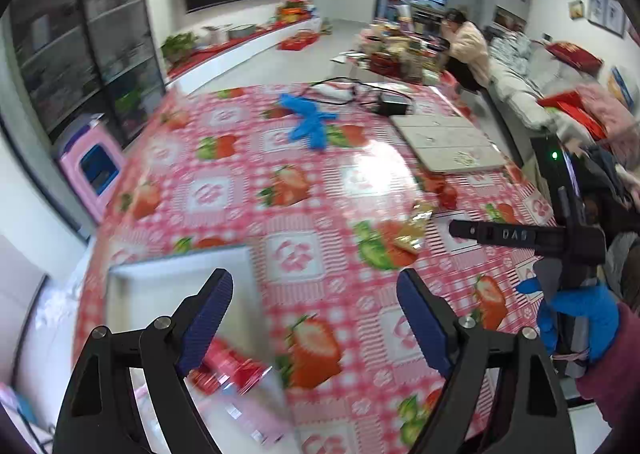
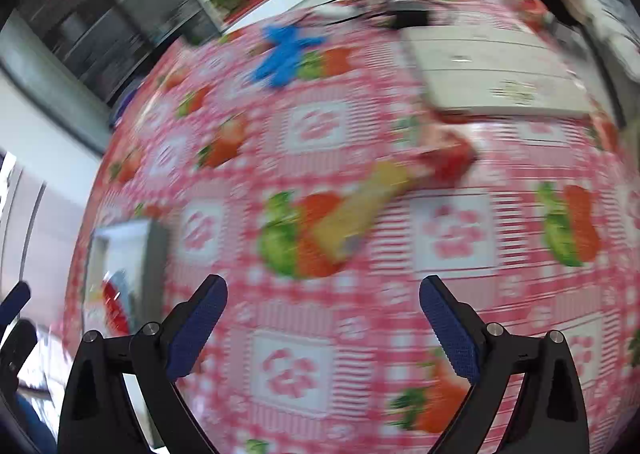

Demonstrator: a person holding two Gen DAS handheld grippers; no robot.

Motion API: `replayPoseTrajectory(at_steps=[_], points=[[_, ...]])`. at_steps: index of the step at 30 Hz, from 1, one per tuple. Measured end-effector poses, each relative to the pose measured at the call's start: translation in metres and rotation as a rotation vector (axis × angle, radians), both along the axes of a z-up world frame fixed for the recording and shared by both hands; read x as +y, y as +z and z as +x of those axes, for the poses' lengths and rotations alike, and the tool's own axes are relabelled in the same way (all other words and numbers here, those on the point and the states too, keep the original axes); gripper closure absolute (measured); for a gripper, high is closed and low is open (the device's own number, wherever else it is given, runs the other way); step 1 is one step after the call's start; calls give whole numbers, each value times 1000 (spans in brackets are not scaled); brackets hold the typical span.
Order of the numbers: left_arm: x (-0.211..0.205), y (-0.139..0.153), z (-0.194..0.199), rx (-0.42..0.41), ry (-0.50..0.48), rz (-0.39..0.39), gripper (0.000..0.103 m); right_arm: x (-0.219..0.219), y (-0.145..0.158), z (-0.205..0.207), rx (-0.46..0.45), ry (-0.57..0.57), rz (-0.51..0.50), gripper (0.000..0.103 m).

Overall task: Organize snacks
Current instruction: 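Grasp the gold packet with left tool while right grasps the red-gold packet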

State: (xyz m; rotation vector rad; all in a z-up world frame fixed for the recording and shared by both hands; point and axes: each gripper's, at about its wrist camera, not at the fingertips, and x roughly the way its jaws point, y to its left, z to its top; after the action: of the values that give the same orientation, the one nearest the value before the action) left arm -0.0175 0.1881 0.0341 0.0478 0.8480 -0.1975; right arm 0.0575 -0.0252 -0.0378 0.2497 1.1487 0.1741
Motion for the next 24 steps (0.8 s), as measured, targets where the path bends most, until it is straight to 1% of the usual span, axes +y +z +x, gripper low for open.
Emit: replayPoseTrajectory(at_steps=[2, 4, 5, 8, 9, 12, 15, 17, 20, 21, 22, 23, 24], points=[[-26, -13, 15, -11, -29, 36, 16, -36, -2, 6, 3, -92, 23, 5], [-55, -32, 34, -4, -54, 73, 16, -60, -6, 11, 11, -153, 49, 5], [-68, -45, 46, 11, -64, 68, 16, -71, -10, 14, 16, -180, 55, 5], [-92, -68, 67, 58, -78, 32, 16, -88, -21, 23, 20, -214, 65, 5], [-101, -77, 75, 64, -80, 36, 16, -92, -22, 27, 14, -220, 76, 5], [-121, -98, 91, 46, -73, 85, 16, -95, -29, 42, 1, -235, 92, 5], [-133, -115, 106, 51, -75, 97, 16, -93, -40, 60, -4, -239, 101, 5], [-137, -123, 113, 62, -81, 101, 16, -90, -46, 72, -5, -238, 99, 5], [-148, -135, 121, 69, -94, 134, 16, -85, -57, 89, 6, -232, 92, 5], [-151, -138, 123, 68, -98, 149, 16, -82, -59, 92, 0, -227, 75, 6], [-154, -141, 125, 67, -97, 163, 16, -78, -58, 95, -13, -216, 44, 8], [-155, -142, 126, 59, -91, 160, 19, -73, -58, 98, -21, -193, 13, 19], [-155, -143, 127, 63, -88, 144, 23, -67, -57, 99, -35, -164, -40, 38]])
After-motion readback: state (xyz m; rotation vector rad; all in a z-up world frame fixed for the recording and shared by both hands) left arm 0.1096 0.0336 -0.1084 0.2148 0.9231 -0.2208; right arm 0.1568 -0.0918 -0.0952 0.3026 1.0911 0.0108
